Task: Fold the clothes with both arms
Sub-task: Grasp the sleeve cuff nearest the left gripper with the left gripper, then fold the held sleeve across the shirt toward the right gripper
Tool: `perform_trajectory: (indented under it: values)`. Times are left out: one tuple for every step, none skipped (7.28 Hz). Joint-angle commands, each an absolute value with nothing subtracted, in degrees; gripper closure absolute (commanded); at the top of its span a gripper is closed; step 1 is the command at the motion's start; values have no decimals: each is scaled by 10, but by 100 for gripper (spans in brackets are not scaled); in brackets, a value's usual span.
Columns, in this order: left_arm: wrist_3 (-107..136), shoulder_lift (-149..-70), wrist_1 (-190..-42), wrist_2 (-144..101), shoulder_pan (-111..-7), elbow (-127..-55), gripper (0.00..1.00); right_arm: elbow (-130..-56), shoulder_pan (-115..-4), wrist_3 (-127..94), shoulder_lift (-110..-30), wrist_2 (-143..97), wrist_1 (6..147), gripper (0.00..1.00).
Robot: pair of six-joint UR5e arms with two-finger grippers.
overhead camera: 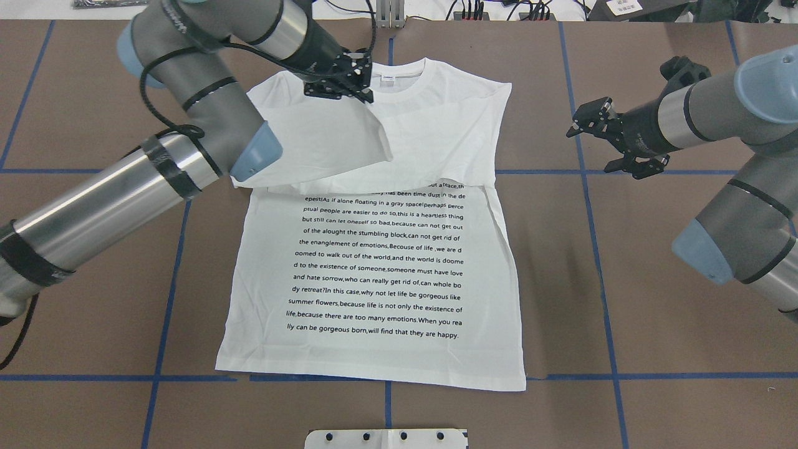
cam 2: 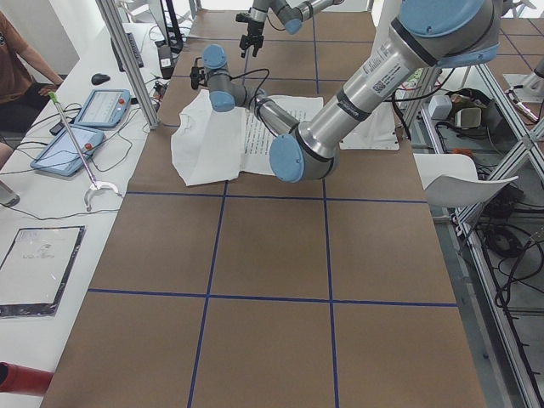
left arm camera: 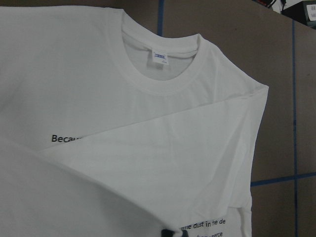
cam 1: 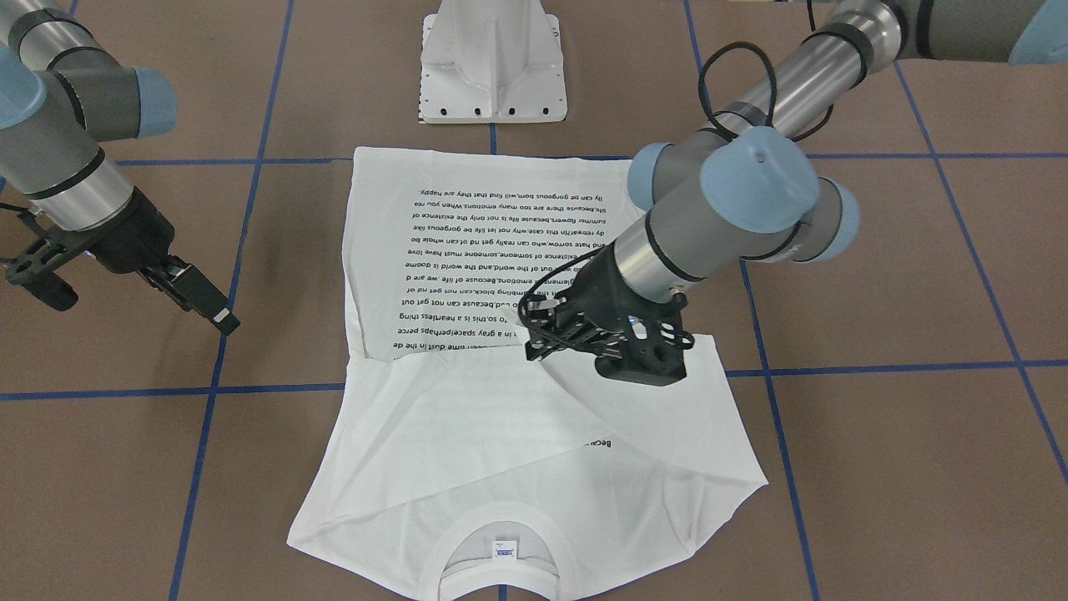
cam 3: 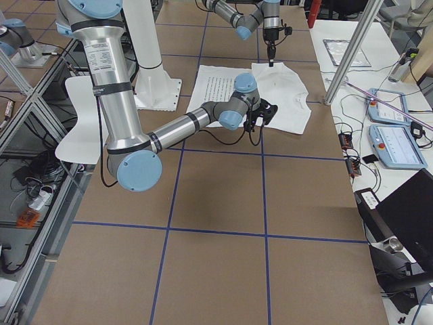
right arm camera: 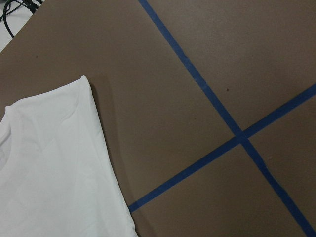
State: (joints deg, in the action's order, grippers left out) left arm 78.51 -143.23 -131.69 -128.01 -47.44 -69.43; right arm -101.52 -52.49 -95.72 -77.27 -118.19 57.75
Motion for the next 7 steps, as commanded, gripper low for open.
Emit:
perform_trajectory:
  values:
    - [801,-1504,-1323,-1183,-412,-638,100,-1020,-530,-929,-789,-1183,577,1]
    - [802,-1516,-1338,-1155,-396,-622,100,-1021,-542,-910,-803,-1192,577,1]
    - [802,-1518,-1348,-1142,-375,-614,100,-1022,-566,-876,-822,-1225,577,1]
    - [804,-1522,-1354,-1115,-359,-608,100,-1022,-586,-841,-835,-1240,577,1]
    - [804,-1529,-1359,-1103,-346,-595,100,-1020,-588,-833,-838,-1240,577,1]
    - [804,-1535,-1377,-1093,-338,-576,100,-1020,-590,-832,-838,-1240,577,1]
    - [804,-1538,-1389,-1067,-324,-561,100,-1020,-594,-832,-839,-1242,577,1]
